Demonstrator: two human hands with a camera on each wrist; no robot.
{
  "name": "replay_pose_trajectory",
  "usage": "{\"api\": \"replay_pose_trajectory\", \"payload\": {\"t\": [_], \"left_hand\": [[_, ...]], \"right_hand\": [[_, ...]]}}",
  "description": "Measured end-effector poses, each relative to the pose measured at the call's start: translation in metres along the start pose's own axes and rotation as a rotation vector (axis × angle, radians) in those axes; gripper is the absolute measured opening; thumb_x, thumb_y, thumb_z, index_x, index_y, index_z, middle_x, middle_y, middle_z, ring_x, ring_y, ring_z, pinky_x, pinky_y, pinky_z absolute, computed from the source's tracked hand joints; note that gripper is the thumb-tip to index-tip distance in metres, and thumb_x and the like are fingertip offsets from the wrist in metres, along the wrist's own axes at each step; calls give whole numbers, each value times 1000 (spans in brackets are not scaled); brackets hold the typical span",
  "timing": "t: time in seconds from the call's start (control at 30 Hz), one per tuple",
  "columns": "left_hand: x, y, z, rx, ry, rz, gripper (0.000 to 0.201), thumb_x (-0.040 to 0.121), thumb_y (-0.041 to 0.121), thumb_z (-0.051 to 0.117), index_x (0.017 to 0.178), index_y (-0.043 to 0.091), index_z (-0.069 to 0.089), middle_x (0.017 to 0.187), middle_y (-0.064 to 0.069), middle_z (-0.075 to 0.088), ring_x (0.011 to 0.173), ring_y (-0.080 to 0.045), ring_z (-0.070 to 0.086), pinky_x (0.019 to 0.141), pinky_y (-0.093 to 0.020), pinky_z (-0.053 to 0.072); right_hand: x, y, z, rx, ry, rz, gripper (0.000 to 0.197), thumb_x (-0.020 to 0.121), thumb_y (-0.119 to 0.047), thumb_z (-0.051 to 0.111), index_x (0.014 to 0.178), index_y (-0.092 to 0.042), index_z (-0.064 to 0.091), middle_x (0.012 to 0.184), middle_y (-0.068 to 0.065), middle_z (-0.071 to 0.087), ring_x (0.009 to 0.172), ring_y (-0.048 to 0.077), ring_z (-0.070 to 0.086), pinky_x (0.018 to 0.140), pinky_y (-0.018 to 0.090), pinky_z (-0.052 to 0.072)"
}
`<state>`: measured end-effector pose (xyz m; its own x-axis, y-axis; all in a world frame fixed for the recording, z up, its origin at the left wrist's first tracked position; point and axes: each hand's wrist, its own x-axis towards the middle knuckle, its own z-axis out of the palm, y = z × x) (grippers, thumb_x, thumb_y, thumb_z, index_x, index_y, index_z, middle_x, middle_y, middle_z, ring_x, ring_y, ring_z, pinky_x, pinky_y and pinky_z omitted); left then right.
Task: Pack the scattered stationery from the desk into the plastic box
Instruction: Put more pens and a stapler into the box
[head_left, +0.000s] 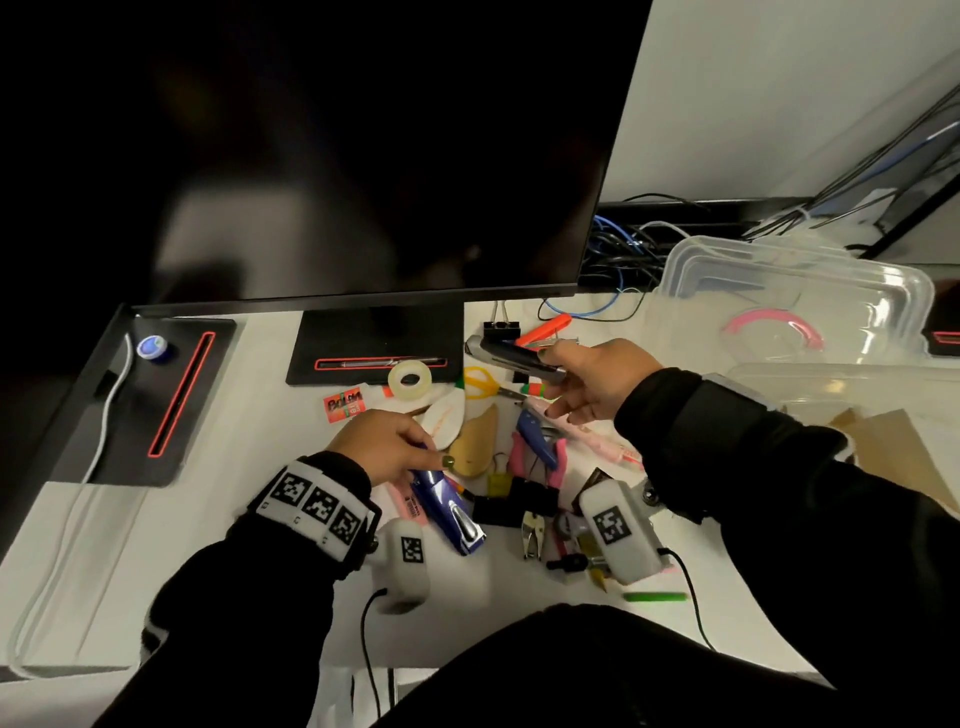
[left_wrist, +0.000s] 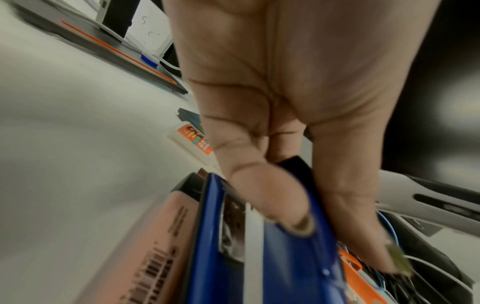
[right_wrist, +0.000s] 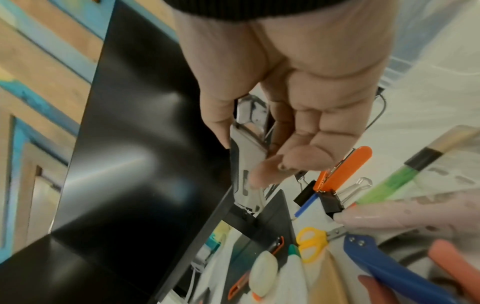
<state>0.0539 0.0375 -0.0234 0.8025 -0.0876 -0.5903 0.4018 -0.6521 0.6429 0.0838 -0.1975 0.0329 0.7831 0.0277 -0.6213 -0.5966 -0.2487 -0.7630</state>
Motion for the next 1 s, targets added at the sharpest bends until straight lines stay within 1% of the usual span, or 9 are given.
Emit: {"api": "replay_pose_trajectory", "payload": {"t": [0.07,0.17,0.27,0.5,0.57,0.67,0.8,0.9,1.0], "left_hand": [[-2,0,-1,-43,-12,7,13,74,18,78,79,10,69,69,-10,70,51,-19,64,58,-34,56],[-7,6,-3,-39,-19,40,16,74,18,78,77,8,66,59,-8,67,41,-15,58,42,-24,48],[-12,15,-9,-45,5,79,17,73,17,79,74,8,64,54,-5,64,38,-13,56,39,-22,44],[-31,72,-16,-167,81,254,35,45,43,83,63,17,67,61,-16,63,44,-23,51,39,-26,43],[-35,97,-10,-206,83,314,29,52,36,83,62,15,65,56,-13,61,41,-19,49,34,-22,40],[-39,141,15,-230,80,404,17,71,12,75,67,9,59,50,-6,58,33,-12,47,30,-18,35],[-45,192,63,-355,21,528,22,59,23,74,67,9,59,52,-6,59,35,-12,47,32,-19,39],[-45,226,100,-399,-20,587,25,59,28,75,68,9,61,54,-4,61,37,-12,49,33,-20,41],[-43,254,129,-432,-52,586,25,59,28,76,68,10,61,54,-4,61,36,-12,48,34,-20,41]], "right_hand": [[-11,1,-9,67,-26,-11,21,90,-24,56,82,-5,58,68,9,63,51,18,60,53,24,46],[-24,3,-24,187,-26,-75,12,90,-14,58,84,-4,60,59,6,65,45,13,61,51,22,50],[-32,8,-37,294,15,-122,13,89,-12,60,81,-2,62,56,5,65,46,13,64,50,22,53],[-58,8,-79,436,101,-226,21,92,-22,55,78,-7,57,59,5,58,41,11,53,50,23,44],[-67,4,-99,457,127,-290,27,93,-32,53,78,-10,55,53,1,57,41,10,50,51,23,42],[-80,4,-136,346,268,-424,40,94,-42,48,75,-9,60,49,-2,53,41,10,49,51,25,41],[-97,9,-181,10,515,-546,46,98,-46,35,85,-15,66,61,-3,54,52,8,53,55,23,49],[-103,16,-215,-43,578,-514,50,96,-54,29,73,-21,60,72,-3,62,75,19,65,80,41,54],[-112,26,-239,205,385,-443,56,96,-54,28,78,-9,55,67,11,58,62,30,66,70,47,58]]}}
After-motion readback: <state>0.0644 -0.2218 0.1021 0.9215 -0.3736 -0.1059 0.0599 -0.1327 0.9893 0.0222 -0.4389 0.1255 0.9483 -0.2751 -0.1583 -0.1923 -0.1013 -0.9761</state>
